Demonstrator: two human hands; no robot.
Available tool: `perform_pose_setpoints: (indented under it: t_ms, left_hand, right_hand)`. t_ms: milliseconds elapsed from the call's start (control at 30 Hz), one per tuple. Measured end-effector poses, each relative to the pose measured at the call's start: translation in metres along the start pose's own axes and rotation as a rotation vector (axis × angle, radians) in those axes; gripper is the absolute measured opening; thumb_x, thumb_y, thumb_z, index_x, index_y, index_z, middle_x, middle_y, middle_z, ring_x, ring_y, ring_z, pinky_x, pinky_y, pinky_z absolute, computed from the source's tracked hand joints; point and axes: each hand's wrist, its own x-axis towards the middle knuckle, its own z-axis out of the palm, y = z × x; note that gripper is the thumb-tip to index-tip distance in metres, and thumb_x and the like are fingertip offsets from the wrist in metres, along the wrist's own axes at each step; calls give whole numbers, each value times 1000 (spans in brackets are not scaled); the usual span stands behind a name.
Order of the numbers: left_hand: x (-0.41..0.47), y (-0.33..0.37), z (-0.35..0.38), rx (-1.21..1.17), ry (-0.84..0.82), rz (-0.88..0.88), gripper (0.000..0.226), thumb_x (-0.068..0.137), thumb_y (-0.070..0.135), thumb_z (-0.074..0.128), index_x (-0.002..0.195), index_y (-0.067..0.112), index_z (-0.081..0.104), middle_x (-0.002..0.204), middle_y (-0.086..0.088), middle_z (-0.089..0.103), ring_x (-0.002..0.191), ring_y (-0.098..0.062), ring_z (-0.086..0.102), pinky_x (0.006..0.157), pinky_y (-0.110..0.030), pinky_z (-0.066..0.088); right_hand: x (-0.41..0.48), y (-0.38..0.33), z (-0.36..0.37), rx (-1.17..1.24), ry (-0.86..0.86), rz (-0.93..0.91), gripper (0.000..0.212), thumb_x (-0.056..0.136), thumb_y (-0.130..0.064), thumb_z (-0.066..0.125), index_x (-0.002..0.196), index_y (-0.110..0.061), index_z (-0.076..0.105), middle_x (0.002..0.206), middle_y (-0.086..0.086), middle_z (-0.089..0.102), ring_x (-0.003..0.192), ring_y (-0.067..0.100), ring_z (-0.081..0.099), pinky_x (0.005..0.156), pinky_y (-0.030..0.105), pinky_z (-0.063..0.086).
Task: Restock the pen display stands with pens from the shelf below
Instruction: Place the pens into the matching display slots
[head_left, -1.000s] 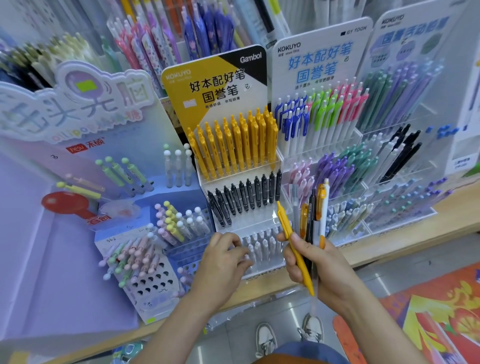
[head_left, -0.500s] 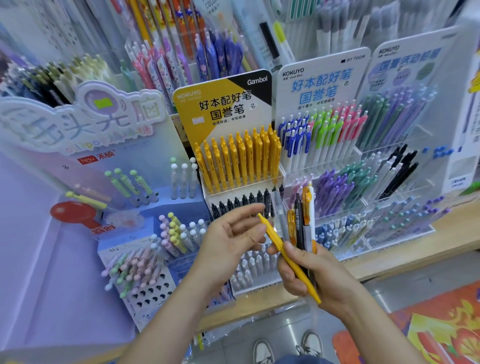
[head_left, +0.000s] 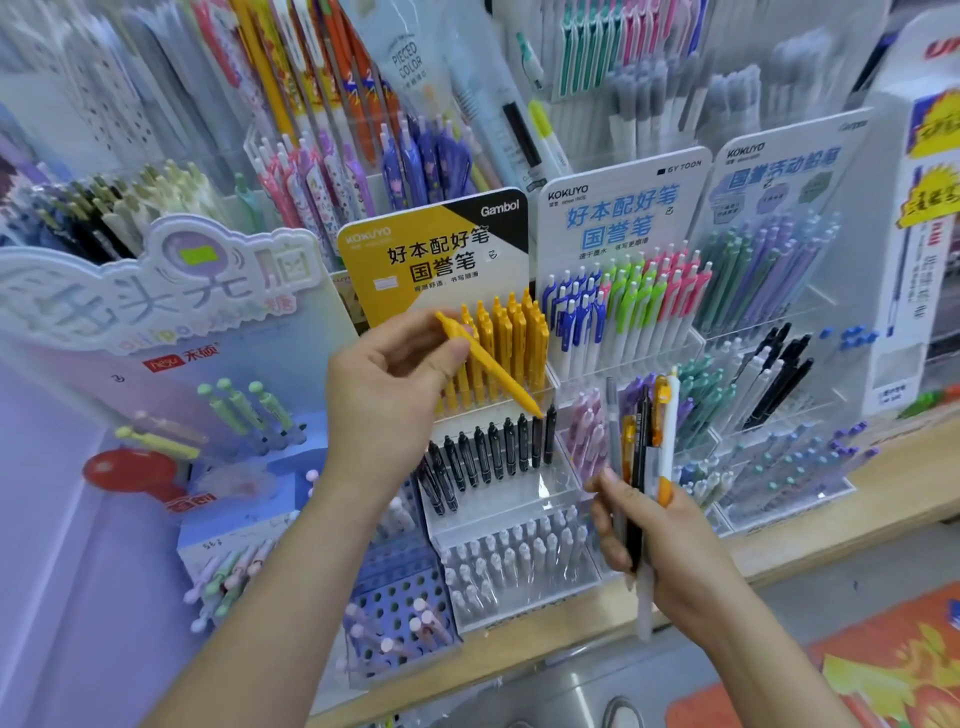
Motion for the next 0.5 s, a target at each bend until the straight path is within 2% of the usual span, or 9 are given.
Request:
perform_pose_setpoints:
  t_ms: [133, 233, 367, 433, 500]
  left_hand:
    - [24, -14, 17, 247, 34, 122, 27, 82, 5, 72, 105, 21, 71, 91, 11, 71, 86, -1, 68, 81, -17, 53]
    - [32, -27, 26, 376, 14, 177, 24, 83, 10, 72, 105, 19, 72, 93, 12, 71, 86, 1, 67, 84, -17, 53]
    - [34, -35, 34, 430, -14, 206, 28, 83, 11, 72, 103, 30, 69, 84, 29, 64, 81, 7, 64, 81, -13, 51]
    - [36, -40, 37, 434, -35, 198, 31, 83, 11, 73, 101, 36, 66, 82, 29, 64, 81, 4, 65, 82, -16, 53]
    - [37, -45, 39, 479, -61, 195, 29, 83, 12, 73, 104, 32, 69, 82, 27, 63, 80, 3, 65, 81, -15, 52]
  right_hand:
    - [1, -5, -3, 1, 7, -13, 27, 84, -26, 63, 92, 0, 65, 59, 9, 47, 41, 16, 37, 41, 23, 31]
    - [1, -5, -4, -5, -5, -22, 26, 83, -26, 63, 90, 0, 65, 59, 10, 47, 41, 17, 36, 41, 24, 31]
    - [1, -7, -7, -10, -10, -18, 29, 80, -28, 65, 90, 0, 64, 59, 10, 47, 42, 17, 36, 42, 25, 30]
    - [1, -8, -9, -8, -13, -14, 30, 79, -28, 66, 91, -1, 65, 59, 10, 47, 42, 17, 37, 42, 25, 30]
    - [2, -9, -10, -7, -20, -14, 31, 79, -28, 66, 94, -1, 65, 60, 10, 48, 41, 17, 37, 41, 25, 31]
